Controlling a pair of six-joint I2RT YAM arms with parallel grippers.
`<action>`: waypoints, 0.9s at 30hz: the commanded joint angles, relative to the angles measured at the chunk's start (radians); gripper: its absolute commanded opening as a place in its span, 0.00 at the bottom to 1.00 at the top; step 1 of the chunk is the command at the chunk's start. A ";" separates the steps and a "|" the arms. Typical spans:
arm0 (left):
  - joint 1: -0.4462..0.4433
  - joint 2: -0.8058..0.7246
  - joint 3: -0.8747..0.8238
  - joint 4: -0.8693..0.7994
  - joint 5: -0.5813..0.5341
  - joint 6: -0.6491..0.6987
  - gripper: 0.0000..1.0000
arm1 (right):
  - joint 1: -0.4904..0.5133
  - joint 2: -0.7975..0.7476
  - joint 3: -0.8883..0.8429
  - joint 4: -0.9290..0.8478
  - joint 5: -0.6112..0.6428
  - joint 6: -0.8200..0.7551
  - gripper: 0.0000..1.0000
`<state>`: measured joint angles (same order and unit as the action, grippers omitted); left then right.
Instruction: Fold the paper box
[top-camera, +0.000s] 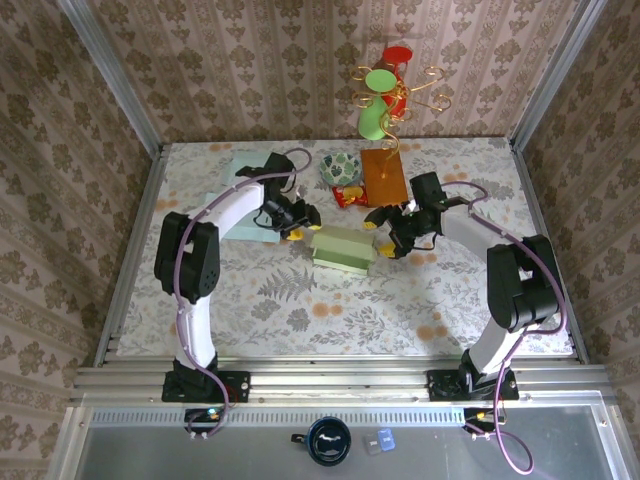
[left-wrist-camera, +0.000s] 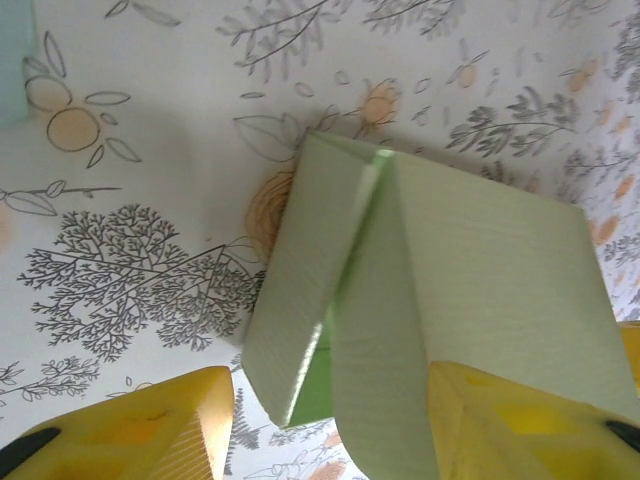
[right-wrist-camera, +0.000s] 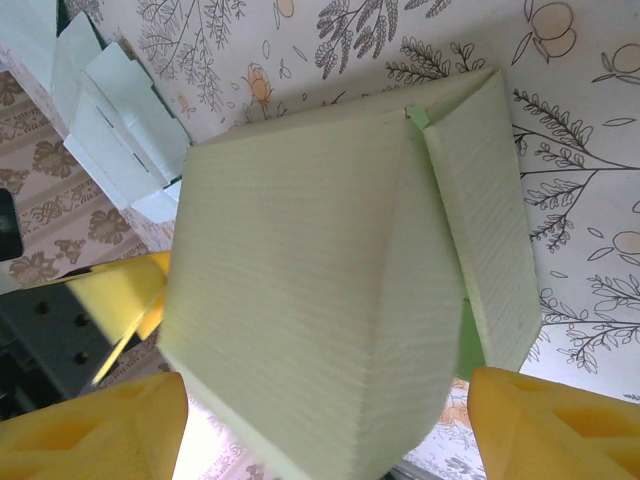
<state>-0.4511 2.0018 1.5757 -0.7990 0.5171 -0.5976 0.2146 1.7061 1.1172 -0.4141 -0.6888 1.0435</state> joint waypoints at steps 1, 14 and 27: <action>0.001 -0.017 -0.020 0.045 0.011 0.011 0.54 | 0.007 0.018 -0.008 0.011 -0.029 0.006 0.75; -0.035 -0.024 -0.073 0.078 0.000 0.004 0.54 | 0.015 0.044 -0.023 -0.006 -0.014 -0.036 0.75; -0.058 -0.020 -0.110 0.112 -0.006 -0.002 0.54 | 0.015 0.054 0.013 -0.169 0.087 -0.195 0.71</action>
<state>-0.4984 2.0018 1.4826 -0.6930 0.5156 -0.5983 0.2237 1.7470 1.1061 -0.5011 -0.6460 0.9138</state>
